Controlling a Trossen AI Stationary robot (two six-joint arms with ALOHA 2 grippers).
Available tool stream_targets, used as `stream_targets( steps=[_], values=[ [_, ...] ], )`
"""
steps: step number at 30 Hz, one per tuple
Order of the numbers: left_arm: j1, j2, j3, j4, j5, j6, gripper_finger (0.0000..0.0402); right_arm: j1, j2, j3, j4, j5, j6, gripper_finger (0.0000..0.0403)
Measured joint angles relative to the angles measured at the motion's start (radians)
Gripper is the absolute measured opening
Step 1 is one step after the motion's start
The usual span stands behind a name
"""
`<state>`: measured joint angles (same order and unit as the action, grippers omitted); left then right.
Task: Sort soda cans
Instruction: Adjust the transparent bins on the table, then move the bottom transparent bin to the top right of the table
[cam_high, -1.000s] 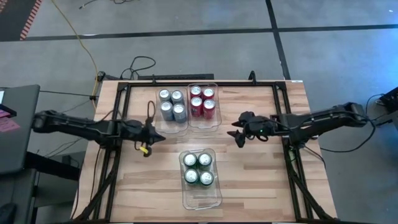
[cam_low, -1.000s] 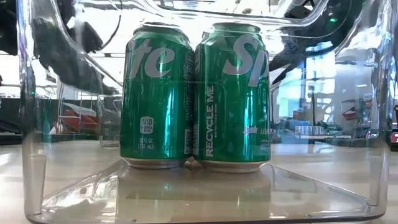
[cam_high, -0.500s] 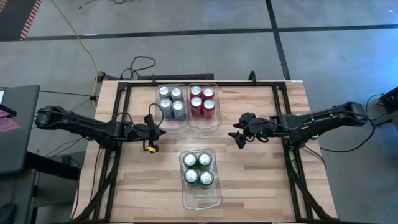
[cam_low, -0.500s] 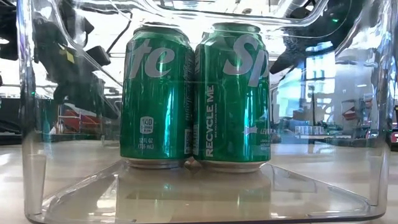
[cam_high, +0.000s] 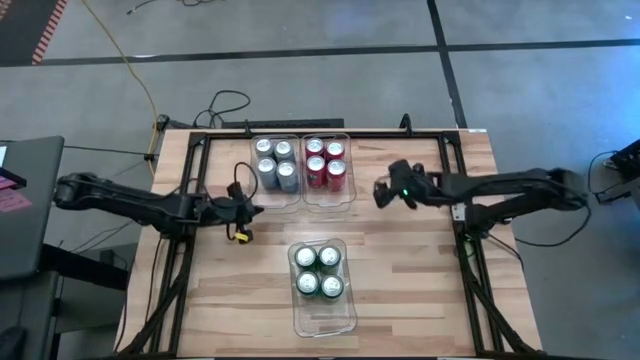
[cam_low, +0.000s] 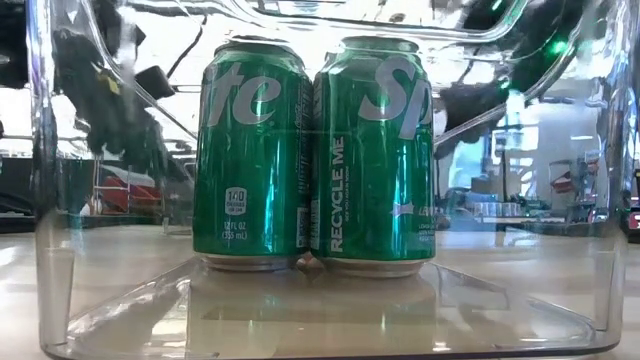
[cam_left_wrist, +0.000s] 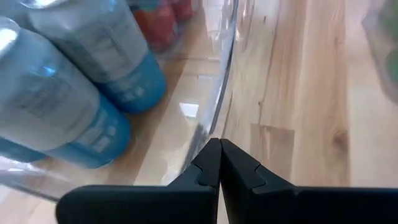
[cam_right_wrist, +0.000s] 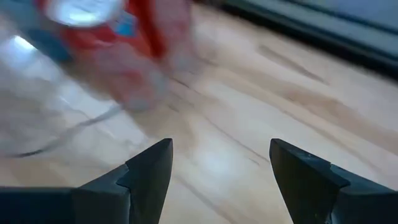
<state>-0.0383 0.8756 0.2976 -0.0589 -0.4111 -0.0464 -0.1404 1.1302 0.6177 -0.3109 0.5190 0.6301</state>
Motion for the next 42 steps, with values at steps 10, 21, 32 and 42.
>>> stream_targets(
  steps=[10, 21, 32, 42],
  values=[
    [-0.003, -0.207, 0.117, -0.238, -0.021, -0.068, 0.0000, -0.142, 0.235, 0.000, 0.222, -0.238, -0.101, 0.0286],
    [-0.011, -0.247, 0.117, -0.214, -0.058, -0.053, 0.0000, -0.122, 0.350, 0.000, 0.433, -0.306, -0.113, 0.0286],
    [-0.087, -0.247, 0.117, -0.211, -0.051, -0.080, 0.0000, -0.128, 0.355, 0.000, 0.448, -0.339, -0.134, 0.0285],
    [-0.316, -0.232, 0.117, -0.206, 0.103, -0.147, 0.0000, -0.020, 0.171, 0.000, 0.074, -0.338, -0.021, 0.0286]
  ],
)
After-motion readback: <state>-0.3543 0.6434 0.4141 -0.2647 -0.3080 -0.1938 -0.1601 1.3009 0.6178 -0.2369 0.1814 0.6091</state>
